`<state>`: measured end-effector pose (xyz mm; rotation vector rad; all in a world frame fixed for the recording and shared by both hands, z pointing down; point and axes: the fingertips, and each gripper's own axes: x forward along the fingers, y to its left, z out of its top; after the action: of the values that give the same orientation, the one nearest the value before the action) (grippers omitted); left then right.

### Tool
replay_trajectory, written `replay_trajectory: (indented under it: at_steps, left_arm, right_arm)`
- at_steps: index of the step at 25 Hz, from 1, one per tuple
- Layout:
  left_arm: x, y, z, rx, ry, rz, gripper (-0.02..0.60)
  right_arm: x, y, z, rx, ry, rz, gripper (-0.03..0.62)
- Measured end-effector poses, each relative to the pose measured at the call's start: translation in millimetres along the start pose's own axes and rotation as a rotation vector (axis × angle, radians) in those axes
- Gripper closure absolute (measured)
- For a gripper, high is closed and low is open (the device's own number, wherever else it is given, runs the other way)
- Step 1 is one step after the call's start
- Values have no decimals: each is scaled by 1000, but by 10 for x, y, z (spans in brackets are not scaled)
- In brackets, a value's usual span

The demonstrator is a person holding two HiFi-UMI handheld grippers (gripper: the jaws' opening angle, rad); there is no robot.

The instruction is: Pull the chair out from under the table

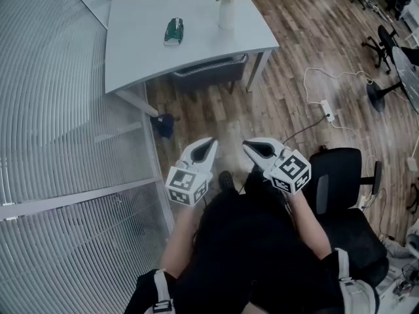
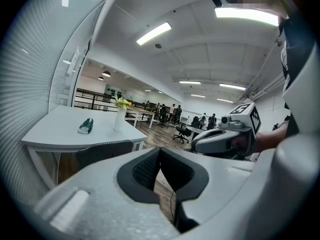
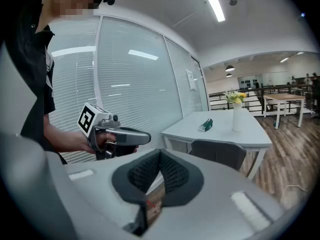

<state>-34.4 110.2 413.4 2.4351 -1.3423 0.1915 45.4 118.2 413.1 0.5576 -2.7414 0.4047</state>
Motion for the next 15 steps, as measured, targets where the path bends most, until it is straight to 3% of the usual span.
replay_trajectory:
  at_steps: [12,15]
  left_arm:
    - [-42,36,-11,20,15,-6,571]
    - [-20,55,-61,7,25,-7,572]
  right_arm:
    - [10,16,77,-53,0,-64,592]
    - [27,33,88,-43,-8,-45,591]
